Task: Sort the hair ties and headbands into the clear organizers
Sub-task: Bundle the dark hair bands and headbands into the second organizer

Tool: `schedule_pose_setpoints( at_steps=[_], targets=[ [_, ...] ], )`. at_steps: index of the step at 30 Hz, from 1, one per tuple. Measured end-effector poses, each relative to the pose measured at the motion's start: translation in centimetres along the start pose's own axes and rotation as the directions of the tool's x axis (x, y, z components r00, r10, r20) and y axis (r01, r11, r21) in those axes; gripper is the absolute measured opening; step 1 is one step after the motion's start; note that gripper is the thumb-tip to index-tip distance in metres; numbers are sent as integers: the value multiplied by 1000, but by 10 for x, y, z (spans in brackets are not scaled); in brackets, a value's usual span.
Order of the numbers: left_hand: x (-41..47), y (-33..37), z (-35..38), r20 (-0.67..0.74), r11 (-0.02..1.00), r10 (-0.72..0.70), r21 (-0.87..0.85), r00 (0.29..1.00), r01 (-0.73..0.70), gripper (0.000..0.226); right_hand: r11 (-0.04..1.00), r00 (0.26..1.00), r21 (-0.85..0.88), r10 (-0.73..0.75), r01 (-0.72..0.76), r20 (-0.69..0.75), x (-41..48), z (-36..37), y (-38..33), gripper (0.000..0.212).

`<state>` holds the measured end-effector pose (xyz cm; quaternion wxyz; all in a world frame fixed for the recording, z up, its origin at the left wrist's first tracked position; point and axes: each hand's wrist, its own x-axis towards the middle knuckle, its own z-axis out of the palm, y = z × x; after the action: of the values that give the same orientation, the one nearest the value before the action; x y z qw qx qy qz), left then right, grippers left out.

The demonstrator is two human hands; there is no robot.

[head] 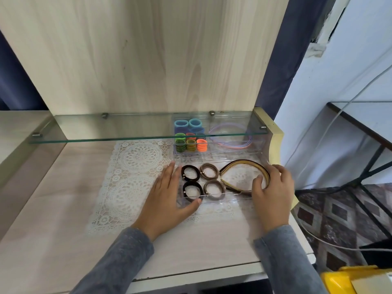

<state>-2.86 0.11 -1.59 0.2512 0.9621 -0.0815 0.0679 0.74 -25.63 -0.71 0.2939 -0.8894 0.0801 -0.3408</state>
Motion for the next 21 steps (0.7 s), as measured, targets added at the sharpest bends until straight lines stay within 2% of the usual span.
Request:
schedule_pose_setpoints(
  at_steps=[5,9,16,19,21],
  targets=[
    [-3,-2,3,76,998,-17,60,997,13,109,995,990,-7,98,-98,96,-4,-5,5,41],
    [-8,1,1,117,998,-30,66,993,22,98,976,962,82,181,-202,204,-1,-13,7,55],
    [-12,-1,-5,165,995,-21,103,986,4,92,956,889,233,54,-177,454,4,-34,22,90],
    [-12,-2,-5,164,995,-14,97,986,-2,87,974,876,209,-24,-89,482,5,-37,26,104],
    [-11,-2,-5,145,998,-13,64,989,4,83,982,880,182,-48,-45,473,4,-36,26,100]
  ],
)
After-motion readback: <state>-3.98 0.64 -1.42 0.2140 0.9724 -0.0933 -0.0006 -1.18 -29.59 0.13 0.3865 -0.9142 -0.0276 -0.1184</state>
